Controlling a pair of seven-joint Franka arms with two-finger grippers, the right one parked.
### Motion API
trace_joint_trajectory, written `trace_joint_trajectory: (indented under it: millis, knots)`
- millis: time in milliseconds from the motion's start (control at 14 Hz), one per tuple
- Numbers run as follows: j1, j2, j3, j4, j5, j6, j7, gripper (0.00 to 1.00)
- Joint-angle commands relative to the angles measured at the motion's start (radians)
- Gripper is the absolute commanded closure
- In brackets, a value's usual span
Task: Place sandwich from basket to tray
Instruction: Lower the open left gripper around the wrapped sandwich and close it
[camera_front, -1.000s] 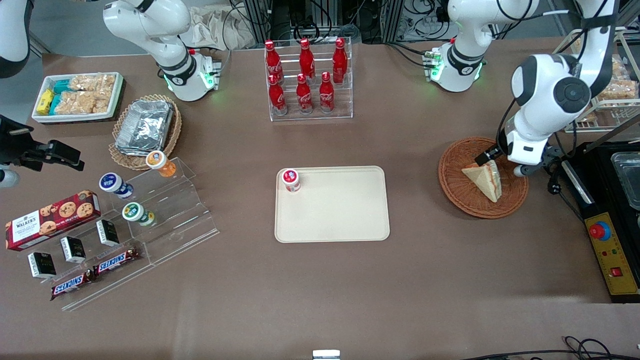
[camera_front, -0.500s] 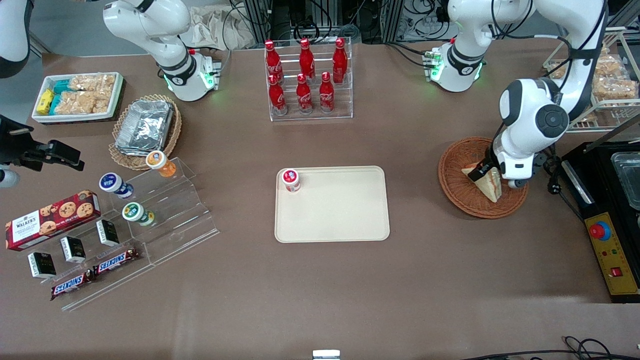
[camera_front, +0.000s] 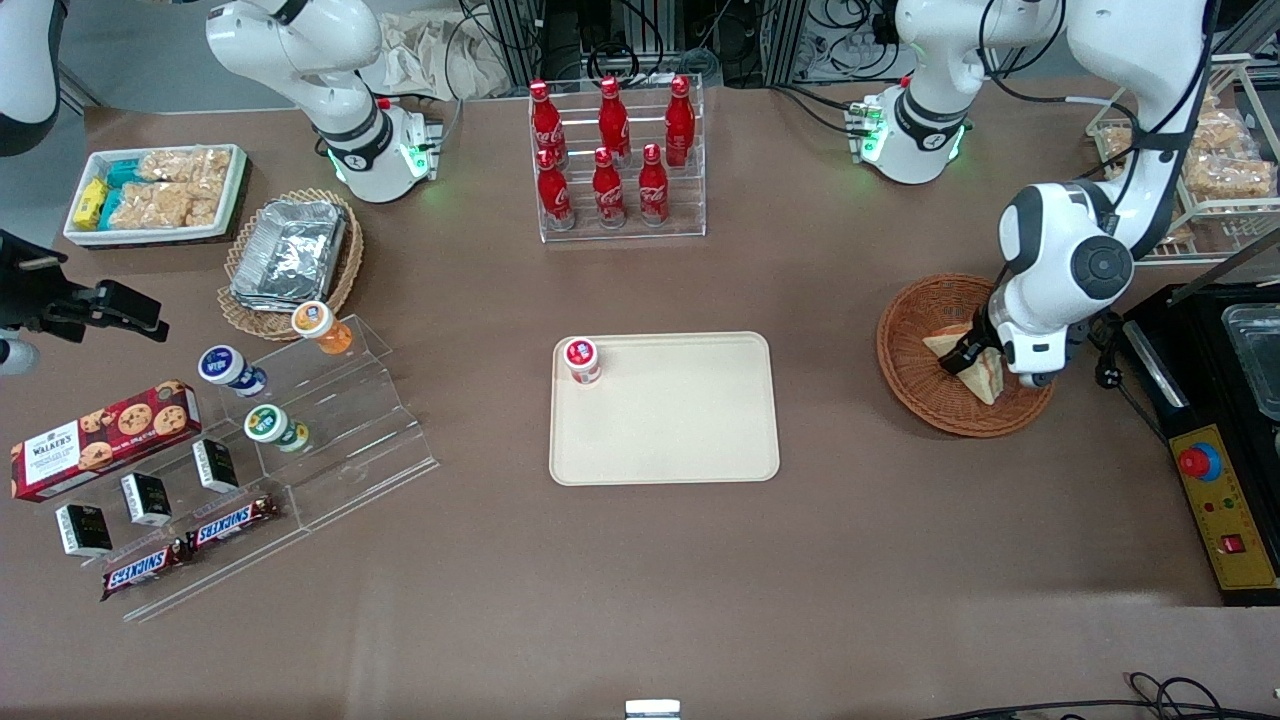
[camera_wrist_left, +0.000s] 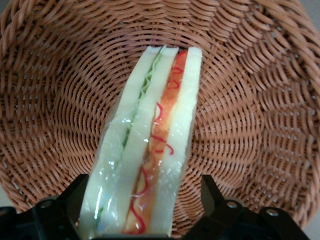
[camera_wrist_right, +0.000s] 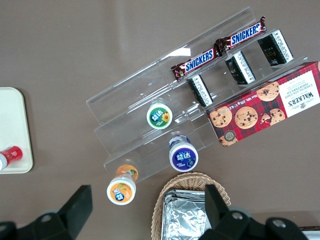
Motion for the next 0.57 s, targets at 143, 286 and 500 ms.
trace_joint_trajectory:
  millis: [143,286,500]
  knots:
    - [0.004,-0.003,-0.008,-0.007,0.021,0.059,-0.040,0.57]
    - [0.004,-0.015,-0.006,-0.003,0.021,0.045,-0.037,0.64]
    - [0.004,-0.069,-0.003,0.011,0.038,-0.045,-0.035,0.65]
